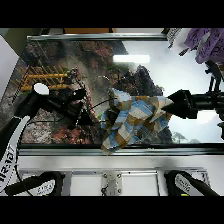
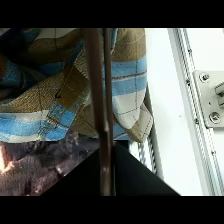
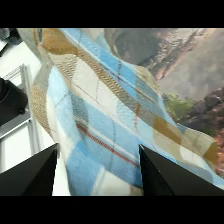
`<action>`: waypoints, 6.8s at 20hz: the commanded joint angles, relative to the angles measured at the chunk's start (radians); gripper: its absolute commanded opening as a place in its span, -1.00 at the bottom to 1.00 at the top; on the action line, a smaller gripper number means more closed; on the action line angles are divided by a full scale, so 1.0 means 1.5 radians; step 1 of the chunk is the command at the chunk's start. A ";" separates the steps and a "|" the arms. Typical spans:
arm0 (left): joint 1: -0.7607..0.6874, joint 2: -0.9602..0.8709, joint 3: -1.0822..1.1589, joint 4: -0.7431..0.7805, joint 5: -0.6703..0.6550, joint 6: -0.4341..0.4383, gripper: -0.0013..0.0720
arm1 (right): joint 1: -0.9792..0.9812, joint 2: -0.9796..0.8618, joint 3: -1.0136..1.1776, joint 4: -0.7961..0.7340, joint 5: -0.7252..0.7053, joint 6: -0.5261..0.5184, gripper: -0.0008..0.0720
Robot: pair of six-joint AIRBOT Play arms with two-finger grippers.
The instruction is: Fold the clothes and pants, and hang the long-sleeved shirts on hangers.
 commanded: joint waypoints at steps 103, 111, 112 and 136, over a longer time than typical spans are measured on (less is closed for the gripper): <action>-0.054 0.007 -0.311 -0.498 0.516 -0.791 -0.93 | 0.115 0.056 -0.006 0.142 -0.244 0.024 -0.95; 0.051 0.100 -0.298 -0.305 0.508 -0.857 -0.93 | 0.060 0.139 -0.006 0.016 -0.194 0.116 -0.95; 0.059 0.100 -0.279 -0.284 0.497 -0.861 -0.93 | 0.060 0.145 -0.007 -0.002 -0.186 0.133 -0.95; 0.051 0.044 0.357 0.170 0.216 -0.985 -0.93 | 0.063 0.199 -0.007 0.085 -0.059 0.223 -0.95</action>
